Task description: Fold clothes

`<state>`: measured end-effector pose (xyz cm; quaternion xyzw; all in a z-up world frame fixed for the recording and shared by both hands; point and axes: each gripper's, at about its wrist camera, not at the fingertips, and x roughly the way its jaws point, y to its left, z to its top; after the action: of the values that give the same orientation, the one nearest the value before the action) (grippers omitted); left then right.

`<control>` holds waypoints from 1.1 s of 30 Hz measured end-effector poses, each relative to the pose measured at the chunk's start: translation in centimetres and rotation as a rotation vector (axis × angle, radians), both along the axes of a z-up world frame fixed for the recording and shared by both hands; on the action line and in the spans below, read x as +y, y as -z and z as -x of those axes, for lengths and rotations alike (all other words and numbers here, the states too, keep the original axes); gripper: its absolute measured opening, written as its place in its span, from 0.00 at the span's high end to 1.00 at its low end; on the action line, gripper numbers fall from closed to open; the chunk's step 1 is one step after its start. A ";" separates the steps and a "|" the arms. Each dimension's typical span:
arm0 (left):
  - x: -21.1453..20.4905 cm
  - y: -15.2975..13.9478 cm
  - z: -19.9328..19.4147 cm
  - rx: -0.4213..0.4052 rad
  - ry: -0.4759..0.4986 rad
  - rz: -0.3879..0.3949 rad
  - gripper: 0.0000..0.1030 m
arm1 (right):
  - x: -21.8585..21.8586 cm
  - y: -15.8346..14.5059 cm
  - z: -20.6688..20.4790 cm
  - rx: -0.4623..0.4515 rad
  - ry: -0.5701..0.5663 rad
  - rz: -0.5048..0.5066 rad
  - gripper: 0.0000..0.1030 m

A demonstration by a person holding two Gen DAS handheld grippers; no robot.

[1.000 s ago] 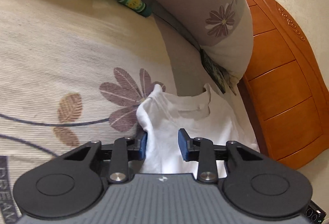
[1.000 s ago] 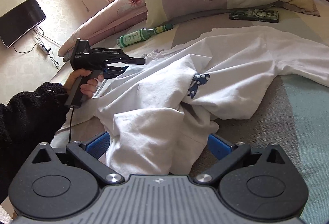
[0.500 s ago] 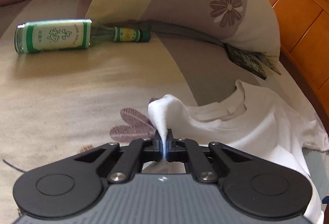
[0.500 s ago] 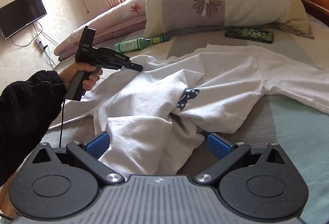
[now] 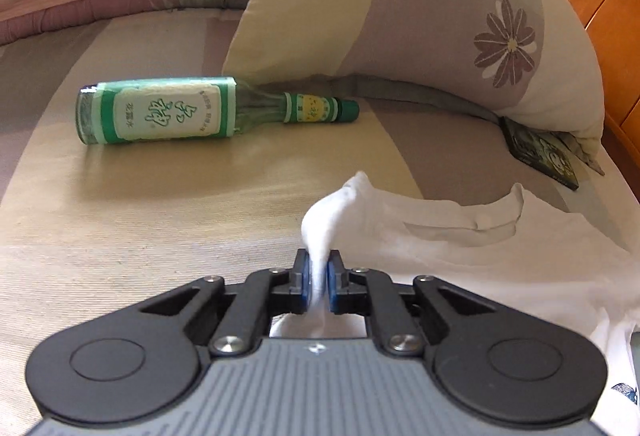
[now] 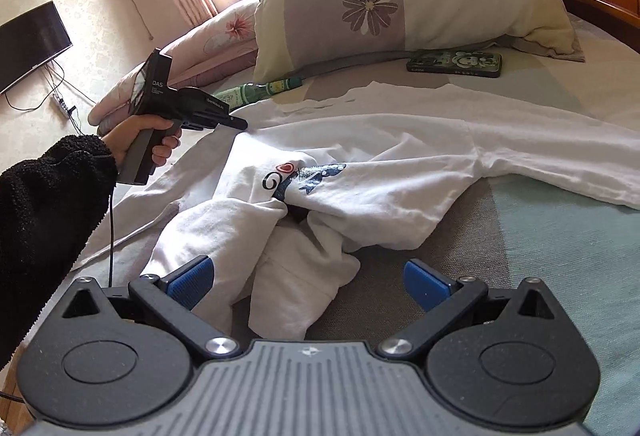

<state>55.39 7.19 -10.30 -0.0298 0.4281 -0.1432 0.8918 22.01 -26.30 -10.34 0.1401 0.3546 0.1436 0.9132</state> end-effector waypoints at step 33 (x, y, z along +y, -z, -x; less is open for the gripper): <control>10.5 -3.5 14.9 -0.182 -0.189 -0.045 0.70 | 0.9 4.5 3.0 0.205 0.126 0.208 0.00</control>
<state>40.51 17.69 -6.82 -0.0368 0.3439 -0.0509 0.9369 18.99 -25.39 -14.84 0.0809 0.4495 0.0333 0.8890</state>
